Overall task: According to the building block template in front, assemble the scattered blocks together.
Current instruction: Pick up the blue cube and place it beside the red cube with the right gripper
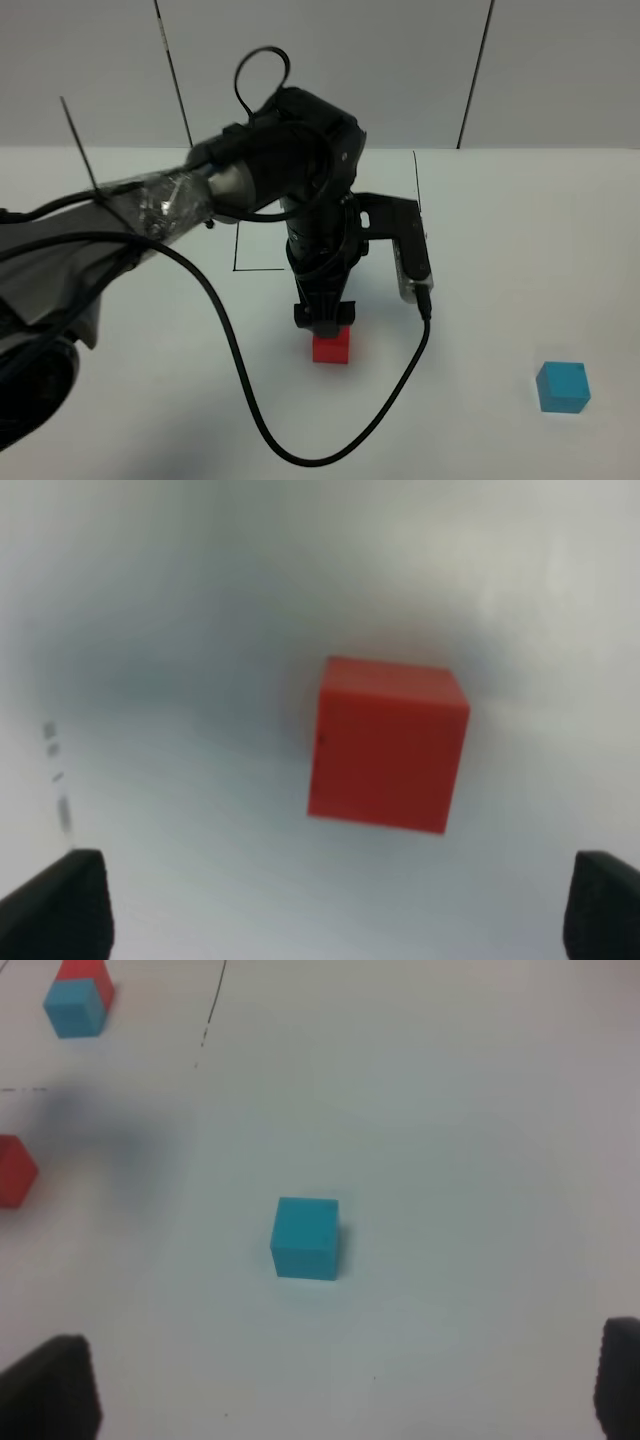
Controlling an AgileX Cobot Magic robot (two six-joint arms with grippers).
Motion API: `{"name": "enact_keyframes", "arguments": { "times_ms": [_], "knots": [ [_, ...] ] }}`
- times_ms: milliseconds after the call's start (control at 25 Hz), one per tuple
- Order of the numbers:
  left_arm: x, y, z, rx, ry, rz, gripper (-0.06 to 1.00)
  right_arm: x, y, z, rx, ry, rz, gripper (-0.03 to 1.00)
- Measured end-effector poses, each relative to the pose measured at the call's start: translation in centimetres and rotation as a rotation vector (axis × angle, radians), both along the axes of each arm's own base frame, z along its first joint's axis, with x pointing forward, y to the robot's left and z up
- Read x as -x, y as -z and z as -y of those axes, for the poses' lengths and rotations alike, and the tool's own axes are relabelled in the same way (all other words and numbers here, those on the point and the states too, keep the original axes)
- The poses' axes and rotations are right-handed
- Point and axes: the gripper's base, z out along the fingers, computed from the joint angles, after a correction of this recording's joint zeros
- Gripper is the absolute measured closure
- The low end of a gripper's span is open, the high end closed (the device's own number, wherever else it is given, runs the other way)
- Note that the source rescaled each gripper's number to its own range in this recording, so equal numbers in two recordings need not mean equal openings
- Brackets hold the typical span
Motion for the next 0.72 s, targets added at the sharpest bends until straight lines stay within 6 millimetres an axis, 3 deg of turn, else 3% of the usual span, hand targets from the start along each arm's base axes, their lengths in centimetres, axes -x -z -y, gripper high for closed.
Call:
{"name": "enact_keyframes", "arguments": {
  "times_ms": [80,200,440,560,640,720],
  "knots": [
    [0.0,-2.5,-0.9,0.053,-0.064,0.024,-0.05,0.0,0.0,0.0,0.000,0.000,0.000,-0.03],
    [-1.1,-5.5,-4.3,0.097,-0.213,0.050,-0.05,0.0,0.0,0.0,0.000,0.000,0.000,-0.03],
    [-2.5,-7.8,-15.7,0.127,-0.549,0.057,-0.04,0.0,0.0,0.0,0.000,0.000,0.000,-0.03],
    [-1.2,-9.1,-21.6,0.220,-0.725,0.125,-0.03,0.0,0.0,0.0,0.000,0.000,0.000,-0.03],
    [1.0,-9.9,-24.8,0.285,-0.824,0.183,-0.02,0.0,0.0,0.0,0.000,0.000,0.000,-0.03],
    [3.3,-11.1,-26.7,0.334,-0.885,0.254,-0.02,0.0,0.0,0.0,0.000,0.000,0.000,-0.03]
  ]
}}
